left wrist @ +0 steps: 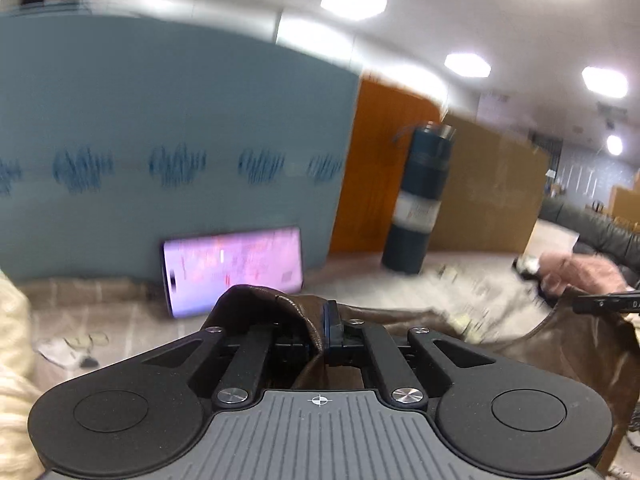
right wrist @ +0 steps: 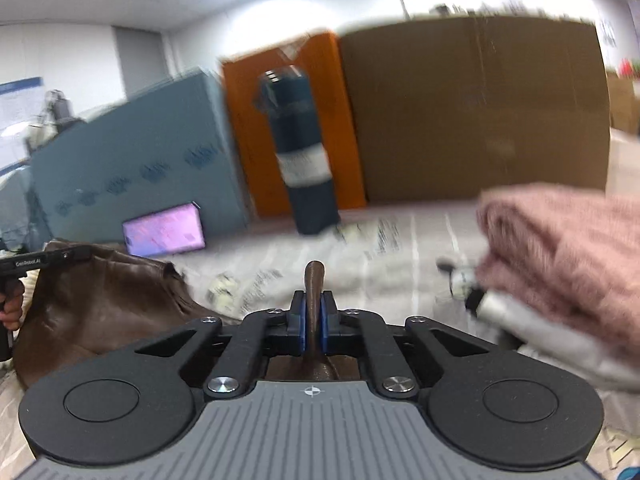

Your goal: Fold clothes

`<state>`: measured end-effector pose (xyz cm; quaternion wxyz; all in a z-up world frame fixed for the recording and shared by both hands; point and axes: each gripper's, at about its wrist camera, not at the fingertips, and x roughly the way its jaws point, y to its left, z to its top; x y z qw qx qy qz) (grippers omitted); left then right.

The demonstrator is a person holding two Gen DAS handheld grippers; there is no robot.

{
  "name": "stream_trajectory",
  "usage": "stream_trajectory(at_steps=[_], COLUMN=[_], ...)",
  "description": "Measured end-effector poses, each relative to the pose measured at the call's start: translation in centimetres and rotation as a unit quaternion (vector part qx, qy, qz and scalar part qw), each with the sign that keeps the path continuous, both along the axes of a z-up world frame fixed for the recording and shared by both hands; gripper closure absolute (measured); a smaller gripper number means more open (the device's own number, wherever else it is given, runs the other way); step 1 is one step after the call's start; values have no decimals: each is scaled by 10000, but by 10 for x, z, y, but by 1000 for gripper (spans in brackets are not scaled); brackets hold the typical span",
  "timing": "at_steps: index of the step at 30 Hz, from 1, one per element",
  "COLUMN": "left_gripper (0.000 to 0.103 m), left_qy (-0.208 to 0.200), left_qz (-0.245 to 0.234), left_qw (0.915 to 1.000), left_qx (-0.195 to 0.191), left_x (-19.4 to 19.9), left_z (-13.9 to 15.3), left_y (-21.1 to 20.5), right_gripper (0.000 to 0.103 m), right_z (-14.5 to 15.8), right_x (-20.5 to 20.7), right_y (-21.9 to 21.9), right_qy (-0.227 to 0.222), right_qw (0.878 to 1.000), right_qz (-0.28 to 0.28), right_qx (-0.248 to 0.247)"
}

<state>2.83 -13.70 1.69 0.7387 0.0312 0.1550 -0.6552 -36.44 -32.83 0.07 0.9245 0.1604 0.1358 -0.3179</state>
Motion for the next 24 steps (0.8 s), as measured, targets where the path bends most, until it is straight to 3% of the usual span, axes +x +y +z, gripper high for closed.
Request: stream_trajectory(at_steps=[7, 10, 15, 20, 23, 24], left_gripper=[99, 98, 97, 83, 58, 40], left_qy=[-168, -303, -46, 449, 573, 586], left_qz=[33, -30, -94, 164, 500, 552], left_qw=[9888, 9831, 9827, 9859, 9860, 9868], left_qx=[-1482, -1806, -1848, -1605, -1484, -1406], left_x=[-37, -56, -81, -87, -84, -80], left_z=[36, 38, 18, -7, -11, -9], left_y=[98, 148, 217, 254, 260, 254], right_gripper=[97, 98, 98, 97, 88, 84], right_z=[28, 31, 23, 20, 24, 26], right_x=[-44, -71, -102, -119, -125, -130], right_y=[52, 76, 106, 128, 138, 139], right_qy=[-1123, -1594, -1708, -1805, -1824, -1874], right_qw=[9916, 9817, 9801, 9758, 9733, 9721], right_qz=[233, 687, 740, 1100, 1282, 1309], right_qx=[-606, -784, -685, -559, -538, -517])
